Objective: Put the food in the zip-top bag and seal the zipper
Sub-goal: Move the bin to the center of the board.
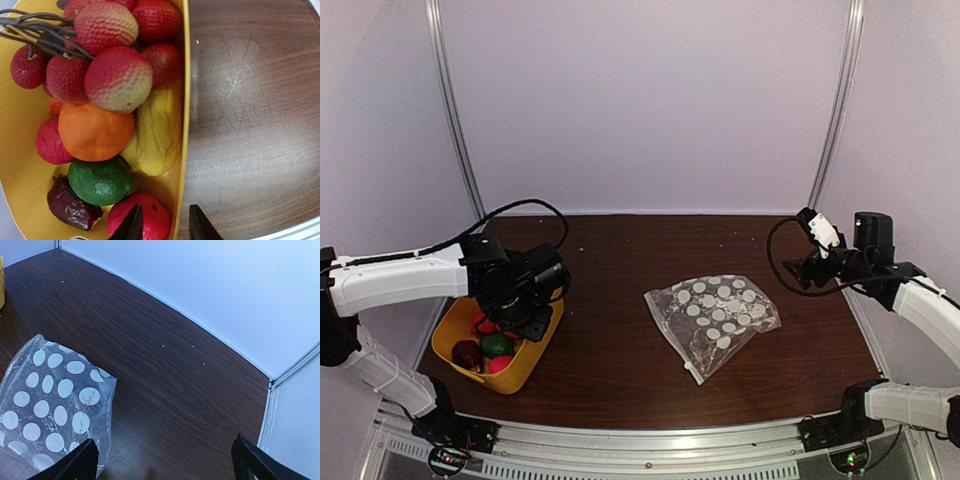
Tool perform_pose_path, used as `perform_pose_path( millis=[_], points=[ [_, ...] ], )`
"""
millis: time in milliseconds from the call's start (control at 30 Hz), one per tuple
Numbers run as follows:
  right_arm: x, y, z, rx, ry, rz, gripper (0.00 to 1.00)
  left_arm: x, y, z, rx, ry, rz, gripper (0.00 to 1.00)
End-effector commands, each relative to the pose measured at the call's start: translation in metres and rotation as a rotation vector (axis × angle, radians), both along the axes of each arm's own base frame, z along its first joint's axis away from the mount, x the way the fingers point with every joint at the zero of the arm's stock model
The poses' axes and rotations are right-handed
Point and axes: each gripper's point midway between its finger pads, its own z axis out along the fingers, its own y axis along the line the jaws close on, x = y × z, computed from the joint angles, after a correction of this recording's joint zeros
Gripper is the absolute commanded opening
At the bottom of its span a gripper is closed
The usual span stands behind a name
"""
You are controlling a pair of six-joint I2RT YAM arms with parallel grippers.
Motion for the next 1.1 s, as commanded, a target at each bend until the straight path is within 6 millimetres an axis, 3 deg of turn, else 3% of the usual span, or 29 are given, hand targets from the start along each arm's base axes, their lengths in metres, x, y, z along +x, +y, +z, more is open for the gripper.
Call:
perform_pose_path(
  millis=[0,200,500,700,900,1067],
  points=[
    [-0.005,0.000,-0.006,-0.003,0.016,0.003,0.94,0.008,-0.025,-0.014,-0.097,0.034,-0.054,0.29],
    [-0.005,0.000,-0.007,-0.006,0.016,0.006,0.94,0.026,-0.044,-0.022,-0.057,0.028,-0.165,0.00],
    [-0.005,0.000,-0.007,-0.007,0.016,0.007,0.94,0.086,-0.115,0.012,-0.034,-0.176,-0.548,0.00],
    [-0.005,0.001,-0.007,-0.003,0.021,0.012,0.94,0.112,-0.159,0.014,0.047,-0.296,-0.875,0.00],
    [-0.005,0.003,-0.012,0.001,0.038,0.021,0.94,0.145,-0.183,0.007,0.211,-0.411,-1.058,0.00],
    [-0.005,0.003,-0.013,0.002,0.043,0.019,0.94,0.190,-0.182,0.010,0.259,-0.459,-1.068,0.00]
  ],
)
